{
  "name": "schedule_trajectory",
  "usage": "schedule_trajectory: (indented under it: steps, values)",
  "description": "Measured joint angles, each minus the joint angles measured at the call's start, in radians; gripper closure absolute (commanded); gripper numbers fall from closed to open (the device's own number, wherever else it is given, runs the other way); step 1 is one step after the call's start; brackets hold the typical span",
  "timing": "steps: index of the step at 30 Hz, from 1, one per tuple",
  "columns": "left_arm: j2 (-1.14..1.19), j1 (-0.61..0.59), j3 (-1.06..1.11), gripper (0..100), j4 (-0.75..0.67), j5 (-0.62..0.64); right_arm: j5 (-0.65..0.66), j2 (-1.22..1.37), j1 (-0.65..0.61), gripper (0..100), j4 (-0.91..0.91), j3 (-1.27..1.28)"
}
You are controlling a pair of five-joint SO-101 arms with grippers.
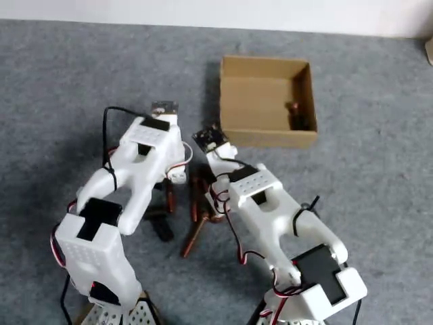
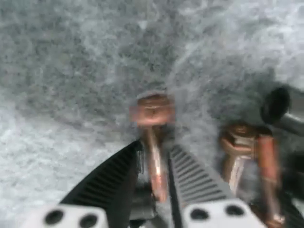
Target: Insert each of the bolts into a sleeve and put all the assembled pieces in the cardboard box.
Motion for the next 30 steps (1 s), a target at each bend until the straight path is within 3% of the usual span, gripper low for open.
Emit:
schedule_trajectory:
  steps: [16,22,30]
  values:
    - [-0.06,0.0,0.021,100,0.009,-0.08,0.0,-0.006,0.0,99.4,0.0,0.0]
    - [-0.393,-0.005,0.199,100,0.012,-0.086,0.0,-0.16,-0.003,99.4,0.0,0.098]
    - [-0.947,-0.006,0.431,100,0.015,-0.187,0.0,-0.58,-0.006,99.4,0.009,0.304]
